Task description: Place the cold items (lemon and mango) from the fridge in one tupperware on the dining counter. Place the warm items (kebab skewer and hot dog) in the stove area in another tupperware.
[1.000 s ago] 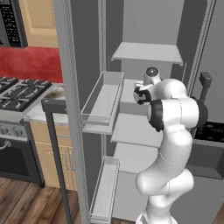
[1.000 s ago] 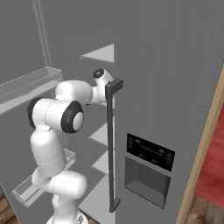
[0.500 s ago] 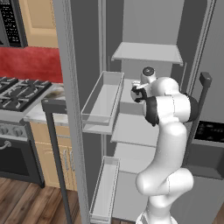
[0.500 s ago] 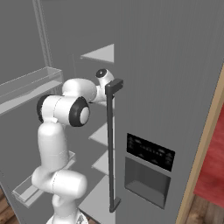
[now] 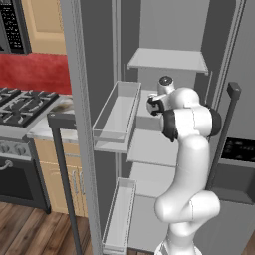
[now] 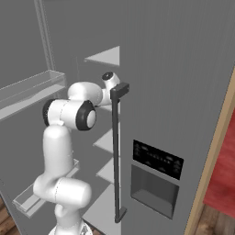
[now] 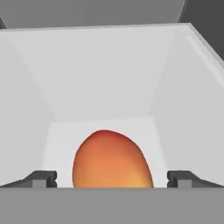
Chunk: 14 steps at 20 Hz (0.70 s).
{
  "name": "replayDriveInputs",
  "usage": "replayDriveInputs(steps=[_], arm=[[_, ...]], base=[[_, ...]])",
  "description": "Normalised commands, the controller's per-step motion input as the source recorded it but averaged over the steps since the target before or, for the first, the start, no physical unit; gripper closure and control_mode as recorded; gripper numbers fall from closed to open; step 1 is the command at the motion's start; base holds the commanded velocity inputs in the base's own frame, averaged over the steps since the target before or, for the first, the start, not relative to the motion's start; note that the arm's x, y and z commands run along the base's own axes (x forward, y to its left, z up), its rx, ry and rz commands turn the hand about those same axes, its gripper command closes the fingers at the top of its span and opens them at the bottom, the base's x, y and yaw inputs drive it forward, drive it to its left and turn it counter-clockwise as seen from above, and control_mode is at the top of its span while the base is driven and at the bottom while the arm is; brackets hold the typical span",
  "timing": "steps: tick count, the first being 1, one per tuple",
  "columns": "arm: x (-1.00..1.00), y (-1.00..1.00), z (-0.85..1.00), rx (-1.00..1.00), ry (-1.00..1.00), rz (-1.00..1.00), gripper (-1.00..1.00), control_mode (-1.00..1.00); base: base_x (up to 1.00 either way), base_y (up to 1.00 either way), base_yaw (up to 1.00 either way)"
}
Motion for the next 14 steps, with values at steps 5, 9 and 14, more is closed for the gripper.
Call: replayDriveInputs(steps=[5,9,14], arm=[[0.07,-0.04,-0.12,0.01,0.0,0.0,-1.0,-1.0],[0.0,-0.15,-0.19,0.03,0.0,0.0,-1.0,-1.0],[0.0,-0.19,-0.09,0.02,0.0,0.0,-1.0,-1.0]], base=[[0.0,0.0,0.0],[0.0,0.0,0.0],[0.0,0.0,0.0]])
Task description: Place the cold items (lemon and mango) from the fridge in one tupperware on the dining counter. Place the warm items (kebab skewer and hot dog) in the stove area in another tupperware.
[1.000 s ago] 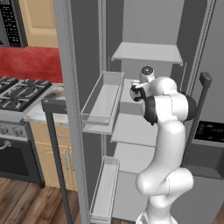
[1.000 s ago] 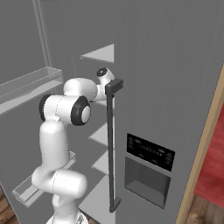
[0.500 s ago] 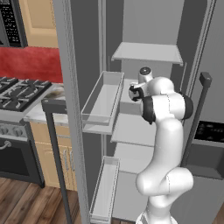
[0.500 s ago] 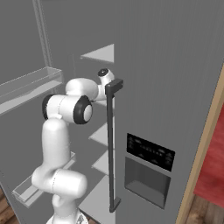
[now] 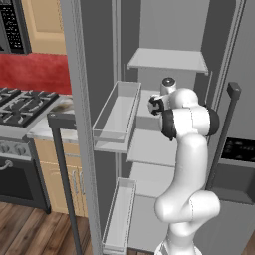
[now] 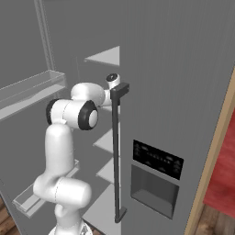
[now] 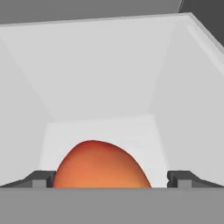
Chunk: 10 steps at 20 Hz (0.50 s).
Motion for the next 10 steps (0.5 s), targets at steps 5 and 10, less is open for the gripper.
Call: replayDriveInputs(steps=[5,10], arm=[[0.05,-0.01,-0.1,0.0,0.01,0.0,1.0,-1.0],[0.0,0.0,-0.21,0.03,0.03,0.0,1.0,-1.0]], base=[[0.0,0.0,0.0],[0.0,0.0,0.0]])
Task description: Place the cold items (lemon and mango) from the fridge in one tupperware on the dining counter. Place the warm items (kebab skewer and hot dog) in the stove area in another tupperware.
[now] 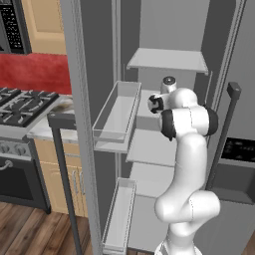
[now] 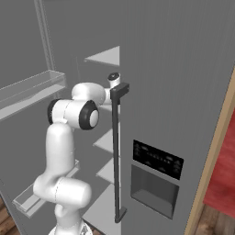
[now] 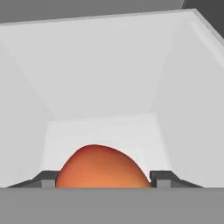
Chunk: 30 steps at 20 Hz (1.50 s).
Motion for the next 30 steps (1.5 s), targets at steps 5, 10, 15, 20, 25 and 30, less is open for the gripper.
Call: replayDriveInputs(steps=[5,10,15,20,25,30], arm=[[0.0,0.07,-0.2,0.02,0.03,0.0,1.0,-1.0],[-0.27,0.3,-0.05,-0.02,-0.15,0.02,1.0,-1.0],[-0.63,0.23,-0.04,-0.03,-0.17,0.01,1.0,-1.0],[-0.87,0.33,0.03,-0.02,-0.12,0.0,1.0,-1.0],[-1.0,0.32,0.48,0.01,0.0,0.04,1.0,-1.0],[-1.0,0.2,0.77,0.05,0.05,0.06,1.0,-1.0]], base=[[0.0,0.0,0.0],[0.0,0.0,0.0],[0.0,0.0,0.0],[0.0,0.0,0.0],[0.0,0.0,0.0],[0.0,0.0,0.0]])
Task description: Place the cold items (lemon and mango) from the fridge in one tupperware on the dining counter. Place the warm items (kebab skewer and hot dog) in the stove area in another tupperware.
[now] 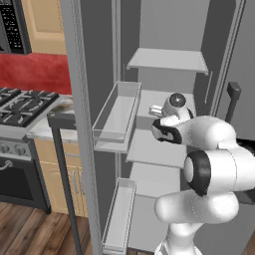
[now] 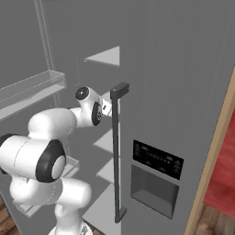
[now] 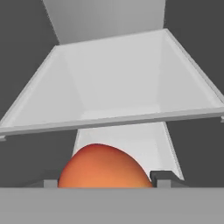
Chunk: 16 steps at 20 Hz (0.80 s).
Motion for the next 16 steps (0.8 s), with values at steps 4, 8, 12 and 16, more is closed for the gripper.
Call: replayDriveInputs(steps=[4,8,12,16], arm=[[-1.0,0.19,0.41,0.05,0.02,0.06,1.0,-1.0],[-1.0,0.0,0.57,0.05,0.24,0.08,1.0,-1.0],[-1.0,0.03,0.45,0.0,0.4,0.11,1.0,-1.0],[-1.0,0.11,0.33,0.0,0.4,0.14,1.0,-1.0]], base=[[0.0,0.0,0.0],[0.0,0.0,0.0],[0.0,0.0,0.0],[0.0,0.0,0.0]])
